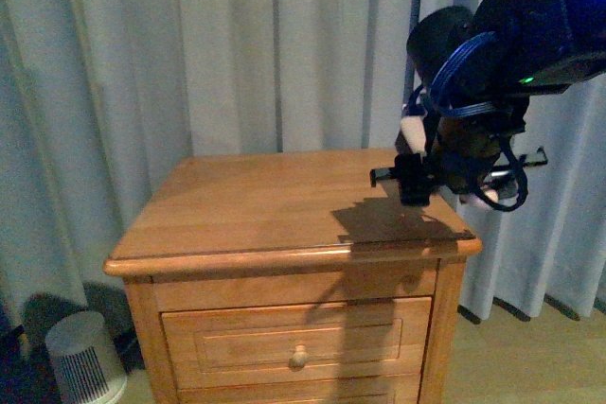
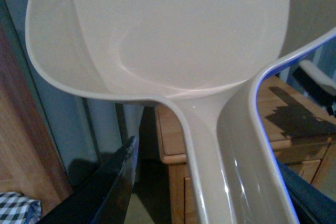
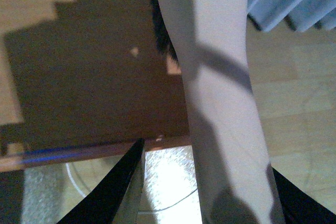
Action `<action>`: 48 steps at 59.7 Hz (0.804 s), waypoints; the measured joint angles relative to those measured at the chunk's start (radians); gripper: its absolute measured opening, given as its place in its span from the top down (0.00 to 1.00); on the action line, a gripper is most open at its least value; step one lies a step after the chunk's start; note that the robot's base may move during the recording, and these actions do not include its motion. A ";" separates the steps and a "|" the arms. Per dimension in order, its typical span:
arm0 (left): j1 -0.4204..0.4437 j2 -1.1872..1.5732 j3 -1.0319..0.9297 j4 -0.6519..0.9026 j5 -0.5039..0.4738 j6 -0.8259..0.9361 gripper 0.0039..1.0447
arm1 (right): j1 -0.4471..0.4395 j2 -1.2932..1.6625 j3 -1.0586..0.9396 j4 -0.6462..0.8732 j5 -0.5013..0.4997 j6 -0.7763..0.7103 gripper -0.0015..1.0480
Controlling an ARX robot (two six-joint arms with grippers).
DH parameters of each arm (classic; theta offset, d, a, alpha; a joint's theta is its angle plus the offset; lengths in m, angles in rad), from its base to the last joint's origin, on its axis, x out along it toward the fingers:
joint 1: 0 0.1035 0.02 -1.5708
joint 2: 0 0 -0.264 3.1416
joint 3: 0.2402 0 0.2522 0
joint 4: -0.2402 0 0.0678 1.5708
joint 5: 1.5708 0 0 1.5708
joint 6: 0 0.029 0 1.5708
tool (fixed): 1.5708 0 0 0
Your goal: Clean up trash
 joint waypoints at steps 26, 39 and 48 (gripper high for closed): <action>0.000 0.000 0.000 0.000 0.000 0.000 0.41 | 0.064 -0.629 -0.602 0.573 0.182 -0.278 0.54; 0.000 0.000 0.000 0.000 0.000 0.000 0.41 | 0.135 -0.943 -0.911 0.710 0.262 -0.383 0.54; 0.000 0.000 0.000 0.000 0.000 0.000 0.42 | 0.163 -1.142 -1.054 0.711 0.333 -0.409 0.54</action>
